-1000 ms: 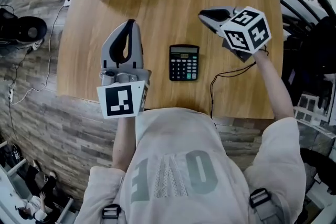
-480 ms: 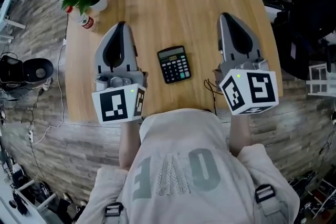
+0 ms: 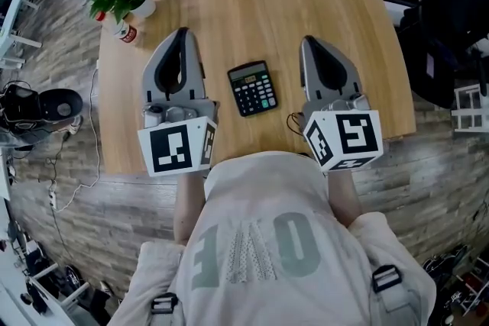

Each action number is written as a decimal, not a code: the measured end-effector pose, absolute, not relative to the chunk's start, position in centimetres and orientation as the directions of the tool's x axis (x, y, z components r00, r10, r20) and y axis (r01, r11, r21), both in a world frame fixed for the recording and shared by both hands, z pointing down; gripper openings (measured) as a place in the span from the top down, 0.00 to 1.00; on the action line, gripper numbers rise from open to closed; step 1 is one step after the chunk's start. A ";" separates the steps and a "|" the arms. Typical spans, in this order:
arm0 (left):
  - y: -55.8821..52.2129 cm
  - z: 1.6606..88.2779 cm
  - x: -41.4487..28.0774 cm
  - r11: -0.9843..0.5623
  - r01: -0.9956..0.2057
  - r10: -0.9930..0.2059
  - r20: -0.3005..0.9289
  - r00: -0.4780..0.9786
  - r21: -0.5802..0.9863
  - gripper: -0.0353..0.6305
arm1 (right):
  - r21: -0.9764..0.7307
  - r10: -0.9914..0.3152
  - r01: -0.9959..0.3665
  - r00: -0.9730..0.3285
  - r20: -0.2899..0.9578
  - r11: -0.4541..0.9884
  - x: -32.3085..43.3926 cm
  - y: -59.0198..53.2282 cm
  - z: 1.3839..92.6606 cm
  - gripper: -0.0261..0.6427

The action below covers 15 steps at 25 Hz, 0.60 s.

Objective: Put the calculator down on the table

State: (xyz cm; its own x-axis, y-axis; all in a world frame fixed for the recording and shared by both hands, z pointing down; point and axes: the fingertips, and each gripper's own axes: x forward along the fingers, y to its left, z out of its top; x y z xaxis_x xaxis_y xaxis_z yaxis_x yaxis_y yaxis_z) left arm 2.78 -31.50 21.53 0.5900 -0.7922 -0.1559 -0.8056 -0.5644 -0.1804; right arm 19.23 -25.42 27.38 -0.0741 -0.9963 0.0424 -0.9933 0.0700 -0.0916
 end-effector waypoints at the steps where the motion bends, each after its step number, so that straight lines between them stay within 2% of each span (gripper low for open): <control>1: -31.4 21.6 2.8 -0.563 -0.807 -0.793 -0.155 0.588 -0.180 0.93 | -0.084 -0.996 -0.994 -0.077 0.039 0.074 19.0 -25.5 27.3 0.93; 15: -31.7 21.9 2.1 -0.552 -0.817 -0.804 -0.153 0.574 -0.168 0.93 | -0.035 -0.993 -0.994 -0.107 0.040 0.105 17.7 -26.3 27.4 0.93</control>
